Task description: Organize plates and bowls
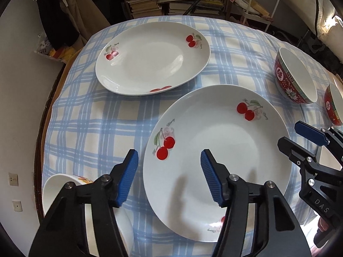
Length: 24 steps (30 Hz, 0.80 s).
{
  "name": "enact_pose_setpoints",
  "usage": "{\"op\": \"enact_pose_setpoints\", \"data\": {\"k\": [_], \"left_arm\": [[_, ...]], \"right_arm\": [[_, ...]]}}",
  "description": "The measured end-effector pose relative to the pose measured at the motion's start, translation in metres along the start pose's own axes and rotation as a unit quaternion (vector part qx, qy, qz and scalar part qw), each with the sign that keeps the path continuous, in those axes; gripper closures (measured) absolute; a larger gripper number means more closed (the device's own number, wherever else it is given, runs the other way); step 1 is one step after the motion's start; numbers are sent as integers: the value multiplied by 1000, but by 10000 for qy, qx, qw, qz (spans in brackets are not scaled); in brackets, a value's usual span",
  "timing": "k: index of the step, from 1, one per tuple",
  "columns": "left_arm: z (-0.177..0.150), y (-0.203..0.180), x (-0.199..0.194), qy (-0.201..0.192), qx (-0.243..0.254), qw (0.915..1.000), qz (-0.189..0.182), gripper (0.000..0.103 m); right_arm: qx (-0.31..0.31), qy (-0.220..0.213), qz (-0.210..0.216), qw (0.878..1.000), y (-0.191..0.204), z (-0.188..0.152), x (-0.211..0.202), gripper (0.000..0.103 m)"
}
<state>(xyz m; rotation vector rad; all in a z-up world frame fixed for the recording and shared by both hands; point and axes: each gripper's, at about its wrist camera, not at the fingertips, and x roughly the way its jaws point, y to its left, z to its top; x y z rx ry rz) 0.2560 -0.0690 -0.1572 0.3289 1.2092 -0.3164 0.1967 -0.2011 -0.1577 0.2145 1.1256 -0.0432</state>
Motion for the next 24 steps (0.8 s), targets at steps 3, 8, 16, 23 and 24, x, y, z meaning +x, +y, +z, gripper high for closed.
{"op": "enact_pose_setpoints", "data": {"k": [3,8,16,23,24], "left_arm": [[-1,5,6,103,-142,9998,-44,43],[-2,11,14,263,-325,9991,68,43],[-6,14,21,366,-342,9986,168,50],[-7,4,21,291,-195,9993,156,69],[-8,4,20,277,-189,9993,167,69]], "right_arm": [[32,24,39,10000,-1,-1,2,54],[83,67,114,9999,-2,-3,6,56],[179,114,181,9996,-5,-5,10,62],[247,208,323,9990,-8,-7,15,83],[244,215,348,9989,-8,-7,15,86]]}}
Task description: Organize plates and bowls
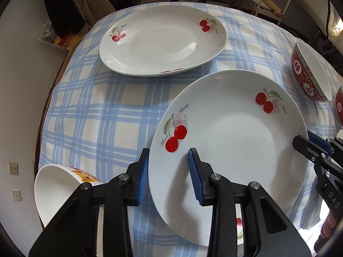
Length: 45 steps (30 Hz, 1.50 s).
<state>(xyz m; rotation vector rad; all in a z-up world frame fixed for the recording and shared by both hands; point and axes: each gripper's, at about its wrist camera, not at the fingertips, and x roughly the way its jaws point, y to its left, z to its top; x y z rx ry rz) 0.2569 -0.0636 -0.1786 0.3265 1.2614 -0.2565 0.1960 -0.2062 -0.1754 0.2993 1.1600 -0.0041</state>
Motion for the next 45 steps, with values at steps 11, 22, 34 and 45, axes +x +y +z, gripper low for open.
{"op": "enact_pose_setpoints", "data": {"k": [11,22,34,45], "left_arm": [[-2,0,-4,-87,137,9998,88,73],[-8,-8,-13,-183,75,9997,-121,79],[-29,-25,-35,-301,158,9993,-182,82],[-55,-21,-49,-254,-22,9994,-219,83]], "right_arm": [[200,92,172,9996,-4,-2,7,92],[314,107,65,9994,-12,-5,-3,93],[288,-50,-233,9993,-17,-15,-32,92],[156,50,-394,9991,-4,-39,-46,92]]}}
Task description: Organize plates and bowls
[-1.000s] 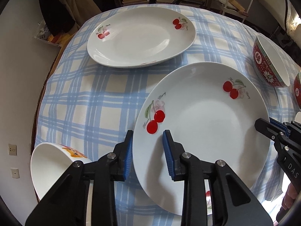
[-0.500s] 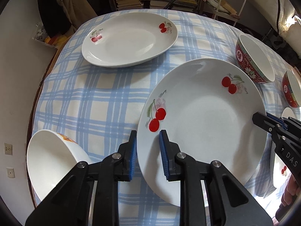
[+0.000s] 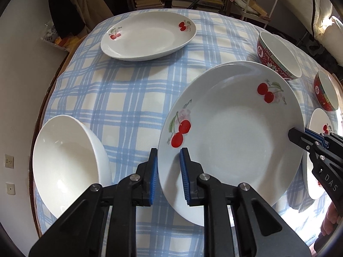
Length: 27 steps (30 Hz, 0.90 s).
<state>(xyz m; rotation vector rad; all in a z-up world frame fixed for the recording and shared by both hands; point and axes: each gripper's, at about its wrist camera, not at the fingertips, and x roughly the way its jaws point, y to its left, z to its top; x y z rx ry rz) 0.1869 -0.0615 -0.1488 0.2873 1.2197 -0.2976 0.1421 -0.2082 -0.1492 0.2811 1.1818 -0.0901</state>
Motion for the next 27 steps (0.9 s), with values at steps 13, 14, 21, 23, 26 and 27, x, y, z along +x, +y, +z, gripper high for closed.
{"op": "enact_pose_setpoints", "data": {"k": [13,14,21,23,26,27], "left_arm": [[-20,-11,-7,152,71,9998,-60,84],[-21,-12,-5,173,57,9998,-51,84],[-24,-12,2,314,-4,9995,-98,84],[-25,-14,5,371,23,9992,-142,84],[-26,-18,10,467,58,9986,-226,84],[-27,-19,11,487,76,9985,-235,84]], "right_arm": [[3,196,-109,9997,-4,-23,-10,91],[-8,216,-122,9997,-3,-24,-9,91],[-15,405,-125,9991,-5,-28,-4,91],[-11,401,-170,9991,-5,-30,-5,91],[-1,386,-280,9989,-7,-32,-6,91],[2,416,-298,9987,-8,-33,-5,91]]}}
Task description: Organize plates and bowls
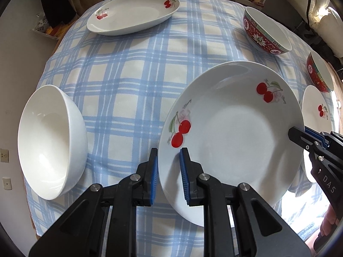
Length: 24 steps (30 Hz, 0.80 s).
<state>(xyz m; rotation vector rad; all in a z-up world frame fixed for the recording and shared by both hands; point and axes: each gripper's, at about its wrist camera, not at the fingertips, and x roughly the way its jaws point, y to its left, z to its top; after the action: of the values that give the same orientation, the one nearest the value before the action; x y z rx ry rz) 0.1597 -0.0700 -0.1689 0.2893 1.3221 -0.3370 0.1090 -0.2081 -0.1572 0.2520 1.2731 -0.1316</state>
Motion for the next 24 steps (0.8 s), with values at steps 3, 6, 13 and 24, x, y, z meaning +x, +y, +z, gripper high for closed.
{"op": "enact_pose_setpoints", "data": {"k": [3,6,13,24], "left_arm": [[-2,-3,2,28,75,10000,38,84],[-2,-3,5,74,109,9999,99,83],[-5,-3,10,159,110,9996,199,82],[-4,-5,12,234,68,9995,208,82]], "right_arm": [[41,65,-2,10000,-4,-3,2,91],[55,130,-4,9999,-5,-5,6,90],[14,241,90,9997,-3,-7,13,90],[37,247,116,9996,-3,-3,18,90]]}}
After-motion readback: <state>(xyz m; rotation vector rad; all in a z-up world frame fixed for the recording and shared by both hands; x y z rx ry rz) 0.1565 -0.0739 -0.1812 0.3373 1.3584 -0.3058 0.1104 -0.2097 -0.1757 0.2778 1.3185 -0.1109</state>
